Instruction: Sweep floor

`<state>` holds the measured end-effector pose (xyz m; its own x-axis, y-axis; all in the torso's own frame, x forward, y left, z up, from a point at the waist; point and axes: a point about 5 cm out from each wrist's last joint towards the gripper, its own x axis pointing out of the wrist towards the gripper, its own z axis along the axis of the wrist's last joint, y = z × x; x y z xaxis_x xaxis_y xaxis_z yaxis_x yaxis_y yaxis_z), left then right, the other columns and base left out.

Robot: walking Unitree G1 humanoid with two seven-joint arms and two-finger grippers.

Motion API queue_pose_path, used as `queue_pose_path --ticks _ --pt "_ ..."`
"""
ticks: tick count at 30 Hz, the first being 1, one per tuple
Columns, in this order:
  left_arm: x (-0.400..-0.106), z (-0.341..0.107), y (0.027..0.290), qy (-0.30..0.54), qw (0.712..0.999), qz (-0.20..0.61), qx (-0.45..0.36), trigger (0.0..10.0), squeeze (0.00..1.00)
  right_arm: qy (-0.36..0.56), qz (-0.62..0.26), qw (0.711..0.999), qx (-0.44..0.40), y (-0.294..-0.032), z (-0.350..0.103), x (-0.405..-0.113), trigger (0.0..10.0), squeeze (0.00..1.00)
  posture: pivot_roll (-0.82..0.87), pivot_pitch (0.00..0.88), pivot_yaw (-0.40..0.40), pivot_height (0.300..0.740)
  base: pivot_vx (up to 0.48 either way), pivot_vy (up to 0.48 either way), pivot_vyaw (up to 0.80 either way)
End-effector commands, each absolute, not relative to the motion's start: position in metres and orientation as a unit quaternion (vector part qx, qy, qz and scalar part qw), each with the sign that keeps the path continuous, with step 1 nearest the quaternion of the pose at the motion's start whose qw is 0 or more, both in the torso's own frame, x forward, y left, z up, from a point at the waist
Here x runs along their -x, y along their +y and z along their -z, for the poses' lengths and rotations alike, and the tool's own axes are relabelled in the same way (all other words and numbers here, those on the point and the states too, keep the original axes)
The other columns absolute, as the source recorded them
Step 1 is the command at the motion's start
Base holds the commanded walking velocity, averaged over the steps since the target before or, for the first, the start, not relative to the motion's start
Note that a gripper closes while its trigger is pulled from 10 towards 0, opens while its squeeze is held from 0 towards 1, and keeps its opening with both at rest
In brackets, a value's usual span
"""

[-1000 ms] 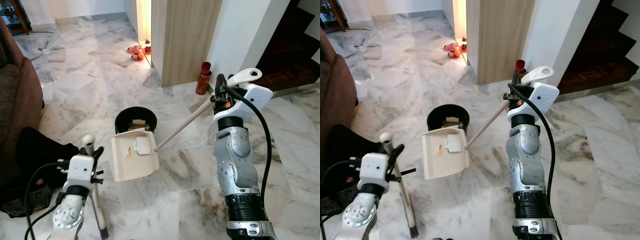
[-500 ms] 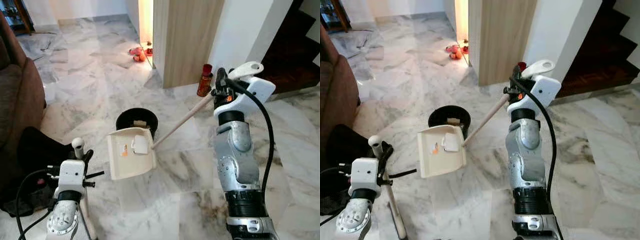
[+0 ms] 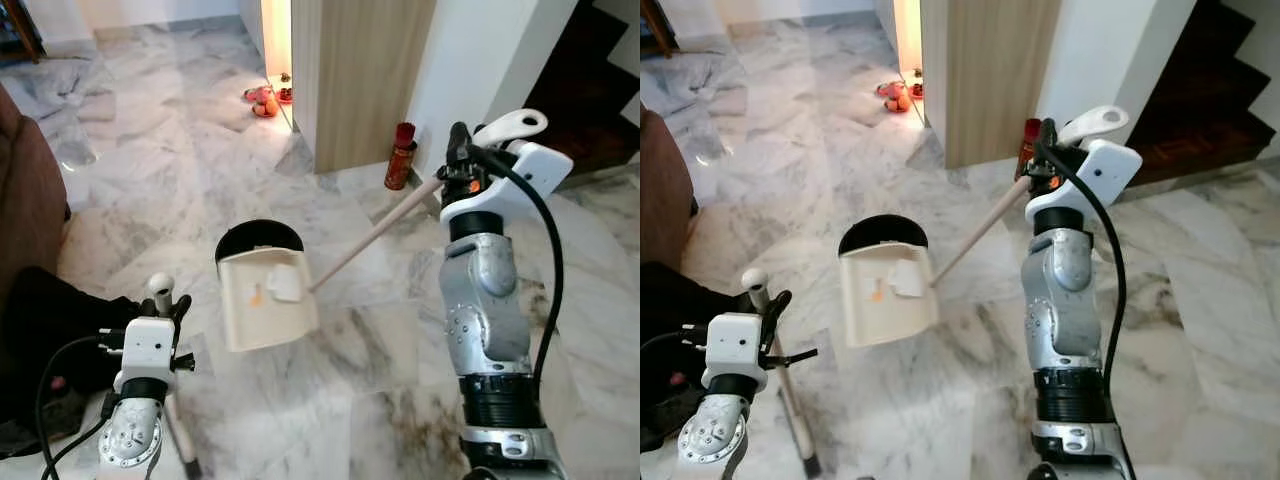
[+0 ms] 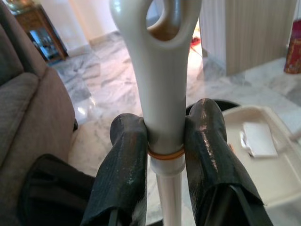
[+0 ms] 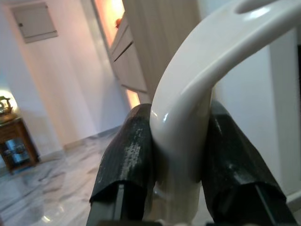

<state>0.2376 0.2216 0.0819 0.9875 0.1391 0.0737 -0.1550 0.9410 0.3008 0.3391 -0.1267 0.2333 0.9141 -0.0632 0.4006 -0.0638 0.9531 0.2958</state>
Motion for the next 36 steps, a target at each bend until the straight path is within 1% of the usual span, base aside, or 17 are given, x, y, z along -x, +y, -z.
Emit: queue_pose_path --ticks 1,18,20,25,36 --pt "-0.2388 -0.0883 0.2199 -0.044 0.982 -0.073 -0.166 10.0 0.00 -0.249 -0.005 0.953 -0.172 -0.1289 -0.2527 -0.3349 10.0 0.00 0.18 0.078 -0.029 0.740 0.360 0.000 0.00" --pt "-0.2389 -0.0879 0.2200 -0.045 0.982 -0.073 -0.167 10.0 0.00 -0.248 -0.006 0.953 -0.172 -0.1289 -0.2527 -0.3350 10.0 0.00 0.18 0.078 -0.029 0.740 0.360 0.000 0.00" --pt "-0.2391 -0.0886 0.2201 -0.048 0.981 -0.078 -0.170 10.0 0.00 -0.246 -0.021 0.954 -0.168 -0.1224 -0.2518 -0.3348 10.0 0.00 0.19 0.074 -0.031 0.740 0.379 0.000 0.80" --pt "-0.2391 -0.0894 0.2197 -0.050 0.981 -0.079 -0.170 10.0 0.00 -0.246 -0.024 0.954 -0.170 -0.1211 -0.2517 -0.3347 10.0 0.00 0.19 0.073 -0.032 0.740 0.379 0.000 0.73" --pt "-0.2395 -0.0903 0.2201 -0.053 0.980 -0.081 -0.172 10.0 0.00 -0.245 -0.024 0.952 -0.179 -0.1212 -0.2515 -0.3350 10.0 0.00 0.19 0.073 -0.034 0.740 0.381 0.000 0.00"
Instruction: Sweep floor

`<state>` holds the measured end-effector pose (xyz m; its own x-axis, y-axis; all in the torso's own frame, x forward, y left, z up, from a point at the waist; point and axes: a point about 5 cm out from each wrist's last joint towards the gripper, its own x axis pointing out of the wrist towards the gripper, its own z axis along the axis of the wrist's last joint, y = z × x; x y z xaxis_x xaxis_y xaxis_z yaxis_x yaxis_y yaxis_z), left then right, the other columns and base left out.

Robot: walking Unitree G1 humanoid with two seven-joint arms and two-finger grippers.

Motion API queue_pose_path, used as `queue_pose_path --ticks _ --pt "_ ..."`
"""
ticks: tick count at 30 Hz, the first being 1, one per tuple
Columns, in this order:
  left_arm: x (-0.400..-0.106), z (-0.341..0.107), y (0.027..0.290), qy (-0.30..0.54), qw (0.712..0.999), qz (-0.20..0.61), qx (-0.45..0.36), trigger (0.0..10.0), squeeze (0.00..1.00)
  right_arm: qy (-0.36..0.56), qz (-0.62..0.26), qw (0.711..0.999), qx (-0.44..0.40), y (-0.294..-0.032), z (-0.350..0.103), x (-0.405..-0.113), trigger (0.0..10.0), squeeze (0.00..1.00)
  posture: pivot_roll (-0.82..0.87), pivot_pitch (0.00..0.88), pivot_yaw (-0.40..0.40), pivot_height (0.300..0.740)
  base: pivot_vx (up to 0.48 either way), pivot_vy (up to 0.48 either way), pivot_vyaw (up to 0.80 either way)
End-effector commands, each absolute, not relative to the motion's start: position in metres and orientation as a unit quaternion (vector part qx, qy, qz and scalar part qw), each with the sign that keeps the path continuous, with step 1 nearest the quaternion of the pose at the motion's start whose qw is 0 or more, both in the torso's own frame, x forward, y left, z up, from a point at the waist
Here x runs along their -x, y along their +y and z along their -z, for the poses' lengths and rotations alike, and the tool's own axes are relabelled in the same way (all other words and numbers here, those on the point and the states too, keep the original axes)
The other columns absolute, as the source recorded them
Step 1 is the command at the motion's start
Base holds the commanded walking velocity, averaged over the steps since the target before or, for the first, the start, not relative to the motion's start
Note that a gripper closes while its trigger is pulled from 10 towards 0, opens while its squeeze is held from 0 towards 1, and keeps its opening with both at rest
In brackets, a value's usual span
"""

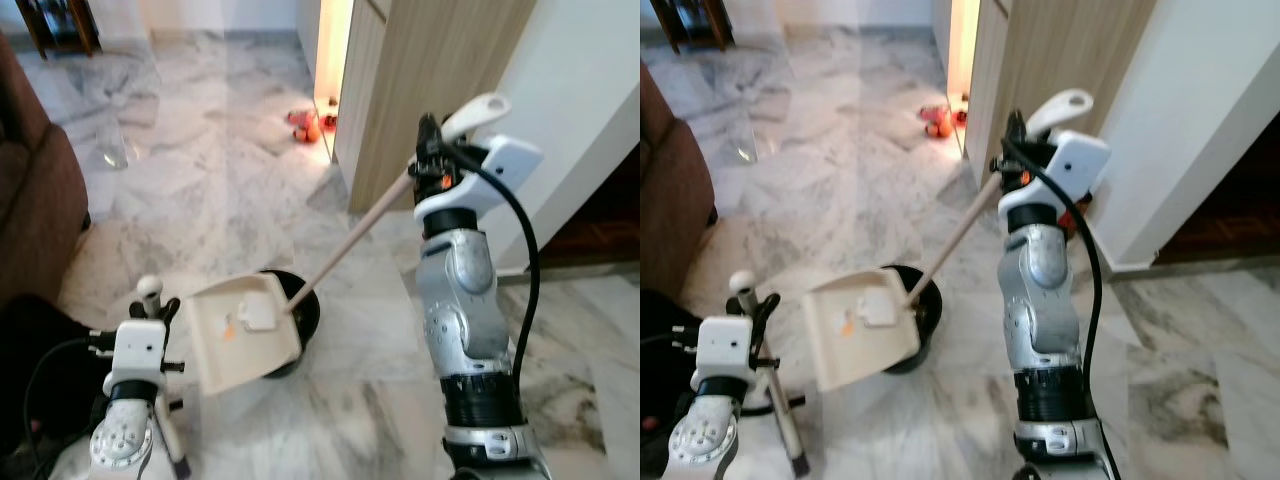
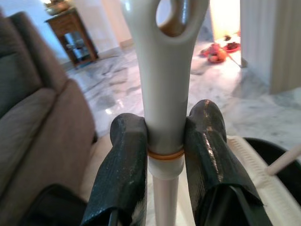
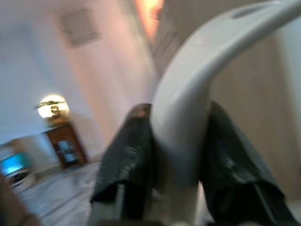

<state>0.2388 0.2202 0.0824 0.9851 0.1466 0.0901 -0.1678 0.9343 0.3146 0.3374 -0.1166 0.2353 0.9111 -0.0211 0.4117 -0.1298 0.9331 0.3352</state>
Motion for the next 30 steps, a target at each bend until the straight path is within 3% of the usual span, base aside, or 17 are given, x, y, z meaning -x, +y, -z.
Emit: queue_pose_path --ticks 1,15,30 --pt "-0.239 -0.090 0.220 -0.053 0.980 -0.081 -0.172 10.0 0.00 -0.245 -0.024 0.952 -0.179 -0.121 -0.252 -0.335 10.0 0.00 0.19 0.073 -0.034 0.740 0.379 0.000 0.00" --pt "-0.239 -0.092 0.220 -0.059 0.980 -0.084 -0.172 10.0 0.00 -0.250 -0.028 0.951 -0.182 -0.120 -0.254 -0.334 10.0 0.00 0.19 0.073 -0.035 0.740 0.372 0.000 0.00" --pt "-0.239 -0.092 0.218 -0.065 0.980 -0.080 -0.169 10.0 0.00 -0.267 -0.069 0.947 -0.165 -0.107 -0.258 -0.326 10.0 0.00 0.19 0.068 -0.033 0.740 0.000 0.000 0.00"
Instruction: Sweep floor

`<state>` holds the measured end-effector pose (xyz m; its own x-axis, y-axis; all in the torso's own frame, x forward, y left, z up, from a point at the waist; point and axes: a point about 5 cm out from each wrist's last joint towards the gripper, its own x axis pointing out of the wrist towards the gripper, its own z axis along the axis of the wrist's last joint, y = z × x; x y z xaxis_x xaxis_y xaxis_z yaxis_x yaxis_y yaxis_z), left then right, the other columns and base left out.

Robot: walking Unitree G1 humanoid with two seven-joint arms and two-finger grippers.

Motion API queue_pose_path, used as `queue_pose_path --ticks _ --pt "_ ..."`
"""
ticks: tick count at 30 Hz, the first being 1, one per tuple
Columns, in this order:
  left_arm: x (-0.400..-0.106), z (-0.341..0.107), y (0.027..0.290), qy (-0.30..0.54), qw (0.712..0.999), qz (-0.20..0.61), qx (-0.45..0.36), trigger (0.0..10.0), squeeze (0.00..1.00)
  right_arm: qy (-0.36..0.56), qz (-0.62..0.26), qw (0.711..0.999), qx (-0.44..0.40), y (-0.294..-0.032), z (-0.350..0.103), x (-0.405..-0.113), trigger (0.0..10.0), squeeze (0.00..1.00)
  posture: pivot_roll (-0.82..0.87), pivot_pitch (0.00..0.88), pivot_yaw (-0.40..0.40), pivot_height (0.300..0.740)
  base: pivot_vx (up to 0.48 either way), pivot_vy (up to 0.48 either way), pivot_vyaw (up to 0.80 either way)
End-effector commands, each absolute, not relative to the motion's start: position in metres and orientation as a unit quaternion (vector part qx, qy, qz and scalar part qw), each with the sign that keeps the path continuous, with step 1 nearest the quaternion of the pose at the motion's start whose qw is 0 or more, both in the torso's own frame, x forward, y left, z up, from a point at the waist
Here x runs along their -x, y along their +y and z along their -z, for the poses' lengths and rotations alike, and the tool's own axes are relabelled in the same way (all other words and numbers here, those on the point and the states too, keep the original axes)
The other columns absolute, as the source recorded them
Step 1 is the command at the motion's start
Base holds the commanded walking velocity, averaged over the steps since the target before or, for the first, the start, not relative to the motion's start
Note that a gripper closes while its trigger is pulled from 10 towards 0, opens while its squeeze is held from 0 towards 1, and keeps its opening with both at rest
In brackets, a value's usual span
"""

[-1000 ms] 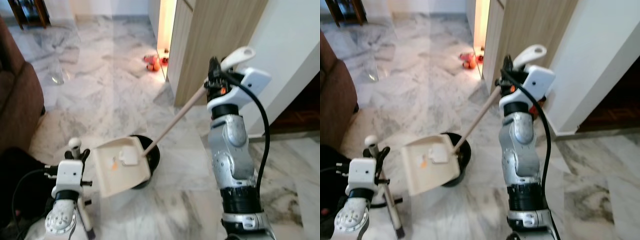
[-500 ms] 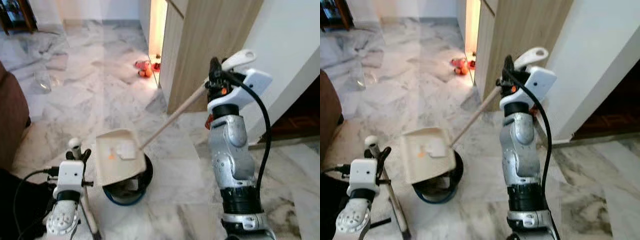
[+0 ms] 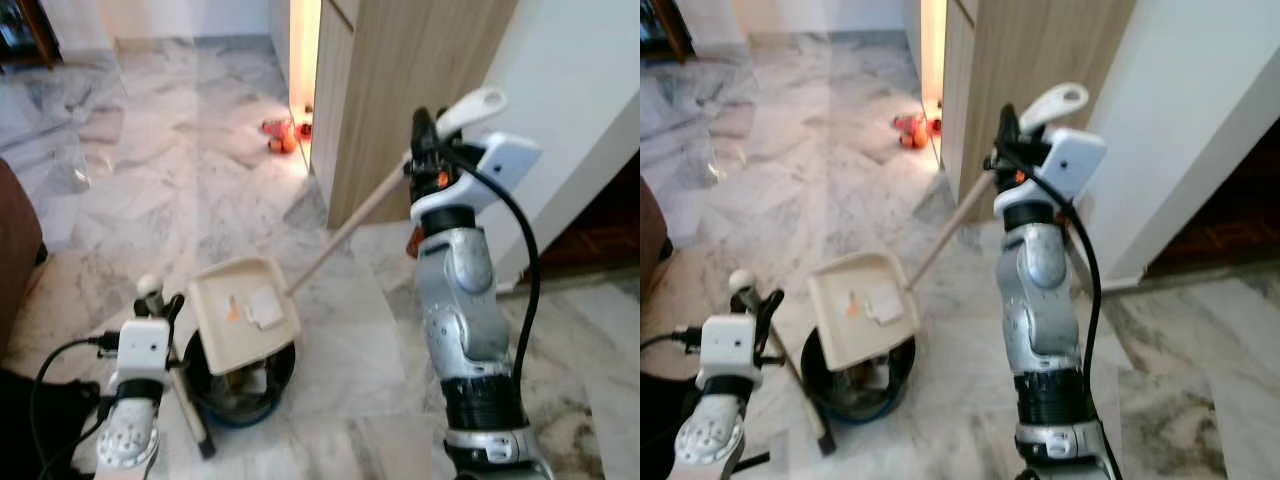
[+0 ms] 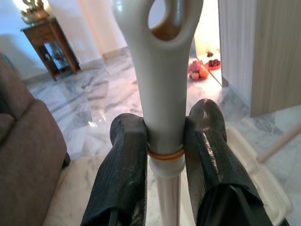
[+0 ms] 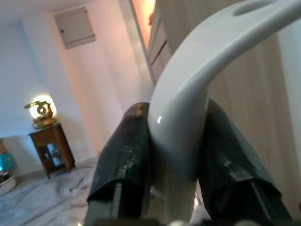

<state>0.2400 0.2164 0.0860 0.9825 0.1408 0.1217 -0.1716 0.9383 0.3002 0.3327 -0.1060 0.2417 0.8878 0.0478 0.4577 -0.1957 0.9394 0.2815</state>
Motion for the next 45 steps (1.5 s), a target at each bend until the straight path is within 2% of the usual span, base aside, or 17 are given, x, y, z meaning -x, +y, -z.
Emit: queue_pose_path --ticks 1,8,22,34,45 --pt "-0.240 -0.092 0.218 -0.066 0.980 -0.079 -0.169 10.0 0.00 -0.268 -0.071 0.947 -0.163 -0.106 -0.258 -0.326 10.0 0.00 0.19 0.068 -0.033 0.740 0.000 0.000 0.00" --pt "-0.241 -0.092 0.216 -0.067 0.981 -0.072 -0.169 10.0 0.00 -0.298 -0.096 0.940 -0.139 -0.096 -0.264 -0.317 10.0 0.00 0.19 0.049 -0.027 0.740 0.000 0.000 0.00" --pt "-0.241 -0.093 0.217 -0.069 0.980 -0.075 -0.169 10.0 0.00 -0.342 -0.184 0.915 -0.112 -0.052 -0.270 -0.288 10.0 0.00 0.20 0.062 -0.034 0.740 0.000 0.000 0.00" --pt "-0.242 -0.094 0.217 -0.072 0.980 -0.080 -0.168 10.0 0.00 -0.392 -0.254 0.880 -0.086 -0.012 -0.276 -0.255 10.0 0.00 0.20 0.075 -0.039 0.740 0.000 0.000 0.00" --pt "-0.241 -0.093 0.218 -0.071 0.980 -0.082 -0.168 10.0 0.00 -0.434 -0.278 0.856 -0.049 0.000 -0.279 -0.239 10.0 0.00 0.20 0.076 -0.040 0.740 0.000 0.000 0.00"
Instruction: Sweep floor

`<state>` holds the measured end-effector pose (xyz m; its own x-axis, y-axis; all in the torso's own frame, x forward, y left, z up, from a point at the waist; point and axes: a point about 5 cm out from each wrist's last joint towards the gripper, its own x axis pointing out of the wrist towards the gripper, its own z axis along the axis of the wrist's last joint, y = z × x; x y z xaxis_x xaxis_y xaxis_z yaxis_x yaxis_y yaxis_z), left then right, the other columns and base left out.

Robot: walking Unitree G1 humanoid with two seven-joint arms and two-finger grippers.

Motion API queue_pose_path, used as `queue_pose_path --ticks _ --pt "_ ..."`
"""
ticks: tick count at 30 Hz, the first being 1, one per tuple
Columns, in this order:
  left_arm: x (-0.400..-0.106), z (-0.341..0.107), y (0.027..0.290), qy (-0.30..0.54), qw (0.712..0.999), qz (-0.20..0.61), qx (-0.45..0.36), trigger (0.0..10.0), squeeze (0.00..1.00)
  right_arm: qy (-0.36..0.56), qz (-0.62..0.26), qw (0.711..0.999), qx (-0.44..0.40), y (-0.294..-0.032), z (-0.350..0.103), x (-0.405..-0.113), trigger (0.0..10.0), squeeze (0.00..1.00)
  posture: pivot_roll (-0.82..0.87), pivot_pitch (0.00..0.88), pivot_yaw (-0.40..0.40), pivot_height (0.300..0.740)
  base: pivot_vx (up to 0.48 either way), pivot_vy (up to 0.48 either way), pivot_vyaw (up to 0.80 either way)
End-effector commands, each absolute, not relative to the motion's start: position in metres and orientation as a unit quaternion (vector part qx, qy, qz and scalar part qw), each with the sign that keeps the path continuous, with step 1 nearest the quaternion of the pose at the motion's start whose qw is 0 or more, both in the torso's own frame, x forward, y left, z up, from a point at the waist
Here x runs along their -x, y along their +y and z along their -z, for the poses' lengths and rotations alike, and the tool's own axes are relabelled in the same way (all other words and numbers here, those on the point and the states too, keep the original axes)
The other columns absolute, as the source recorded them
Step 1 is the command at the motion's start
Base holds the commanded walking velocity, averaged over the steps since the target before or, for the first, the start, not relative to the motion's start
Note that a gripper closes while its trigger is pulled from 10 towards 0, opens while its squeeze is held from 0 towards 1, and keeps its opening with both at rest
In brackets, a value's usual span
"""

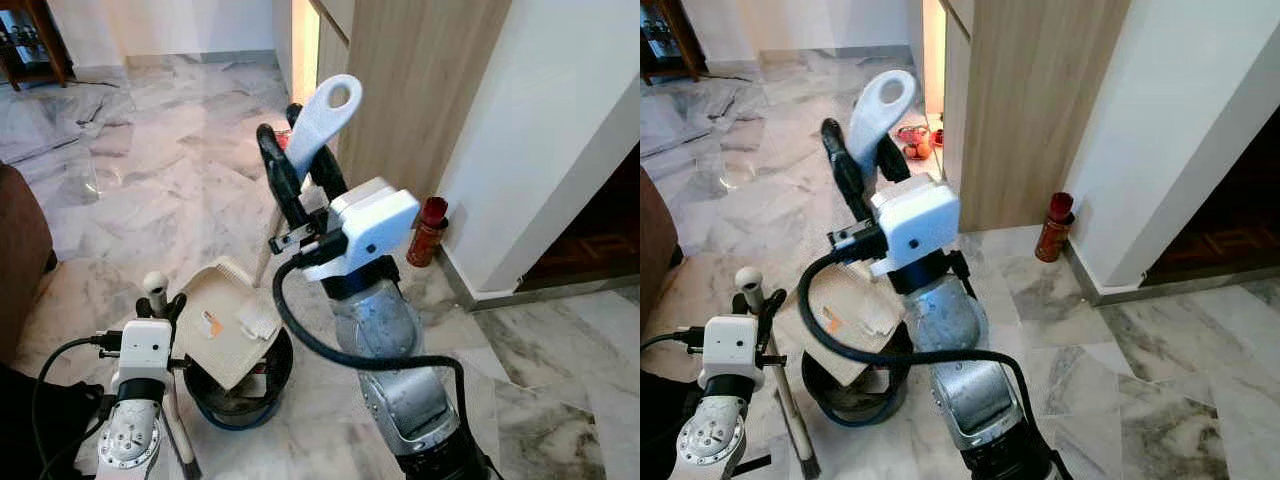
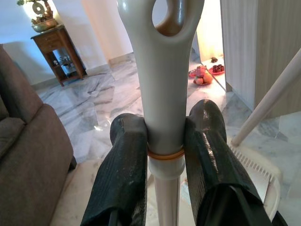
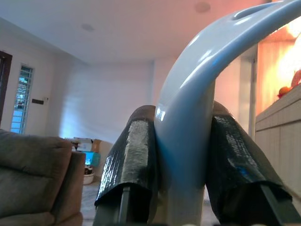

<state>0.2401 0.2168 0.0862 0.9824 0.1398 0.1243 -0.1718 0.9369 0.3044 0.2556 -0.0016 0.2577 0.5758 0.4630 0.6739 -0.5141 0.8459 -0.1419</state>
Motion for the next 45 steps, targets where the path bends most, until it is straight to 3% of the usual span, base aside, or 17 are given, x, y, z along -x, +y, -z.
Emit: queue_pose_path --ticks 1,23,29,40,45 --pt "-0.241 -0.094 0.218 -0.072 0.980 -0.082 -0.168 10.0 0.00 -0.437 -0.281 0.853 -0.045 0.001 -0.279 -0.237 10.0 0.00 0.20 0.076 -0.040 0.740 0.000 0.000 0.00" --pt "-0.242 -0.094 0.217 -0.075 0.980 -0.082 -0.168 10.0 0.00 -0.480 -0.341 0.808 0.018 0.017 -0.274 -0.216 10.0 0.00 0.20 0.076 -0.040 0.740 0.000 0.000 0.00" --pt "-0.243 -0.095 0.217 -0.075 0.980 -0.082 -0.168 10.0 0.00 -0.462 -0.346 0.817 -0.005 0.018 -0.273 -0.218 10.0 0.00 0.20 0.075 -0.041 0.740 0.000 0.000 0.00" --pt "-0.243 -0.095 0.217 -0.076 0.980 -0.081 -0.167 10.0 0.00 -0.484 -0.349 0.802 0.034 0.020 -0.272 -0.215 10.0 0.00 0.20 0.073 -0.041 0.740 0.000 0.000 0.00" --pt "-0.243 -0.094 0.217 -0.076 0.980 -0.081 -0.167 10.0 0.00 -0.472 -0.342 0.812 0.025 0.018 -0.270 -0.218 10.0 0.00 0.20 0.073 -0.042 0.740 0.000 0.000 0.00"
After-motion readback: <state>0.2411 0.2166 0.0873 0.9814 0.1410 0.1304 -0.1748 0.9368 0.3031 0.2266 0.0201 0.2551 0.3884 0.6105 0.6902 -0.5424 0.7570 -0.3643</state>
